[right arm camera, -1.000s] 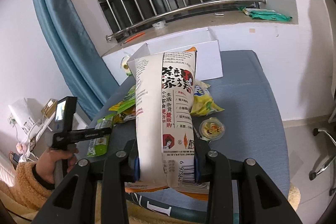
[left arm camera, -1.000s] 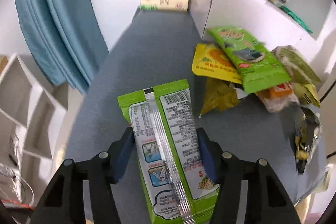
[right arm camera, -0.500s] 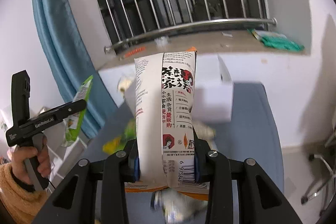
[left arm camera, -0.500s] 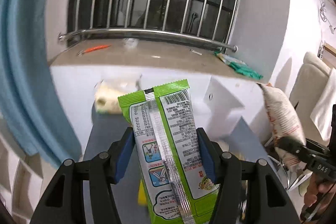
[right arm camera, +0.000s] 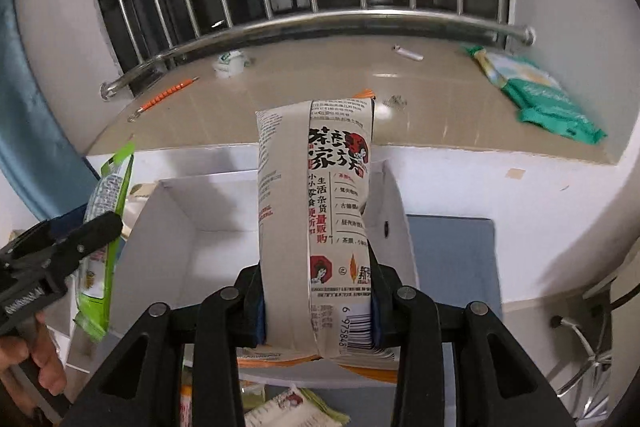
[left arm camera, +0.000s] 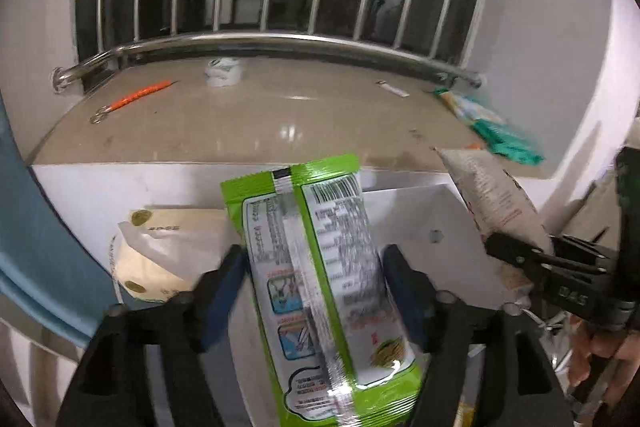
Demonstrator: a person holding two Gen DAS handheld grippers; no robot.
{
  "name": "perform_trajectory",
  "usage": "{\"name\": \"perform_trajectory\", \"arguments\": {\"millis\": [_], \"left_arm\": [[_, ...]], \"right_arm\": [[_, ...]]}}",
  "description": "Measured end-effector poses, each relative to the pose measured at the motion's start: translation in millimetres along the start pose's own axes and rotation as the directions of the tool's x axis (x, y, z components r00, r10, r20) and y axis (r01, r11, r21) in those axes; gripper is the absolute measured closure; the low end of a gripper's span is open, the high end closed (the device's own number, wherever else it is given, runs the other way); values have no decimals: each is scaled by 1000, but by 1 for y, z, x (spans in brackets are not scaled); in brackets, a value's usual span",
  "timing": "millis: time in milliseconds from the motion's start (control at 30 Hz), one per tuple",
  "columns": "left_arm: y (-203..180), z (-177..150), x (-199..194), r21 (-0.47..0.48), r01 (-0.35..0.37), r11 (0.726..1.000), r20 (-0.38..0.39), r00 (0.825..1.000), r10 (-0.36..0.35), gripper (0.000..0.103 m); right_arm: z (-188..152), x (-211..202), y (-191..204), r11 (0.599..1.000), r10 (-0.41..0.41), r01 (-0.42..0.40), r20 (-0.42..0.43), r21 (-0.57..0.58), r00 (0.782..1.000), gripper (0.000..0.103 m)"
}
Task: Organize snacks
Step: 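Carry both packets over the white box and open both tools to drop them, then grasp the yellow chip bag with the right tool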
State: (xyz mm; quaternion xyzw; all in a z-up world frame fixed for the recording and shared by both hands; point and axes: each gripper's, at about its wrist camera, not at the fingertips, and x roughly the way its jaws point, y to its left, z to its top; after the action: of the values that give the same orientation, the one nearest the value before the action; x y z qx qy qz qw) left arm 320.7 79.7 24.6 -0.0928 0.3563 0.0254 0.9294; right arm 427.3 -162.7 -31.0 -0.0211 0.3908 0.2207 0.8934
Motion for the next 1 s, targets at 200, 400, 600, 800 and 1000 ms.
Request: {"name": "perform_trajectory", "arguments": {"millis": [200, 400, 600, 800, 1000], "left_arm": [[12, -15, 8, 11, 14, 1000, -12, 1000, -14, 0], [15, -26, -33, 30, 55, 998, 83, 995, -58, 0], [-9, -62, -102, 160, 59, 985, 165, 983, -86, 0], [-25, -114, -164, 214, 53, 975, 217, 971, -100, 0], [-13, -163, -200, 102, 69, 992, 208, 974, -89, 0]], "right_arm": [[-6, -6, -7, 1000, -3, 2, 72, 15, 997, 0], [-13, -40, -17, 994, 85, -95, 152, 61, 985, 0], [-44, -106, -5, 979, 197, -202, 282, -9, 939, 0], [-92, -152, 17, 973, 233, -227, 240, -53, 942, 0], [-164, -197, 35, 980, 200, -193, 285, -54, 937, 0]]}}
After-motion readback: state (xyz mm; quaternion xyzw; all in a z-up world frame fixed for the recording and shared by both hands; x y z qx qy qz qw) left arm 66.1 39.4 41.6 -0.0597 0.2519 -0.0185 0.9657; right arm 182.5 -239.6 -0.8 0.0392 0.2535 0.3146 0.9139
